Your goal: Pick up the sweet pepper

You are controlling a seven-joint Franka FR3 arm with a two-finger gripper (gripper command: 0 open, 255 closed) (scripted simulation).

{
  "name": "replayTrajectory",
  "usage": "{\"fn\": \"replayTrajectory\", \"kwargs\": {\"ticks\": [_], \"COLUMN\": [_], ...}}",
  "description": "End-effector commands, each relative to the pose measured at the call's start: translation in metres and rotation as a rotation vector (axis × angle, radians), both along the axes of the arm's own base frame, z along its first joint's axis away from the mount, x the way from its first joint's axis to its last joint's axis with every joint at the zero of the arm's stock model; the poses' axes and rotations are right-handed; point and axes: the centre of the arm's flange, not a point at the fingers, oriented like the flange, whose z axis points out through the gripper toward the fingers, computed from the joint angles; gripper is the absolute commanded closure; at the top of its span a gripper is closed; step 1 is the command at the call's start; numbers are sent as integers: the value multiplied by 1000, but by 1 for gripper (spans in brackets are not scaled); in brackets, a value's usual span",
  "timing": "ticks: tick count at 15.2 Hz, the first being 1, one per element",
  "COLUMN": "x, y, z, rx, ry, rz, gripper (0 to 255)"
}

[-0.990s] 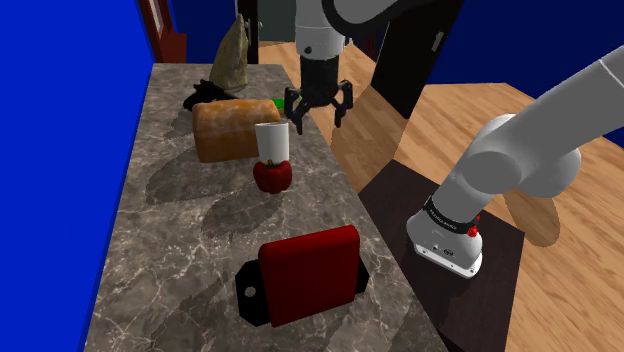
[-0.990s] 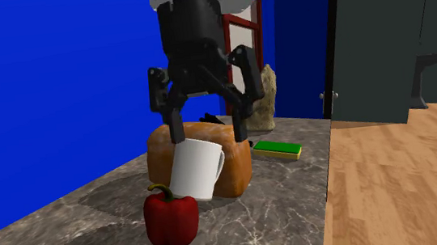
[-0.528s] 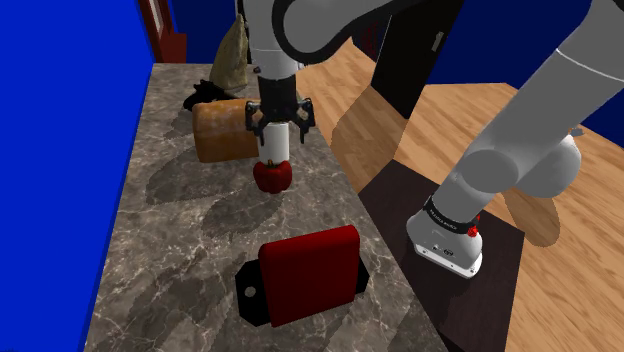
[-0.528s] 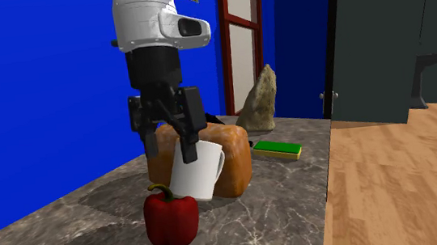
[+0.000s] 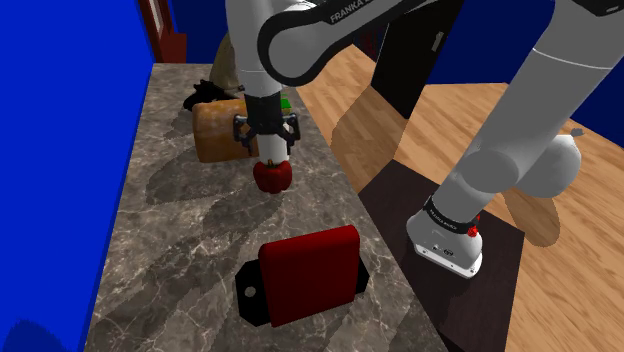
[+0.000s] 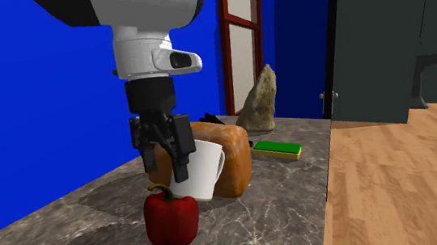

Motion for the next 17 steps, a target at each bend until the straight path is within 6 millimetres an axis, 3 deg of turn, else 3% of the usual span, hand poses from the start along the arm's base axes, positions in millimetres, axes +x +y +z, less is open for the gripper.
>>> {"fn": "replayTrajectory", "kwargs": {"ticks": [1, 3, 4, 13, 17], "x": [0, 0, 1, 0, 0], "y": [0, 0, 1, 0, 0], "z": [-13, -13, -13, -13, 8], "rx": [0, 0, 0, 0, 0], "ry": [-1, -1, 0, -1, -1], "rz": [0, 0, 0, 0, 0], "gripper": [0, 0, 255, 255, 255]}}
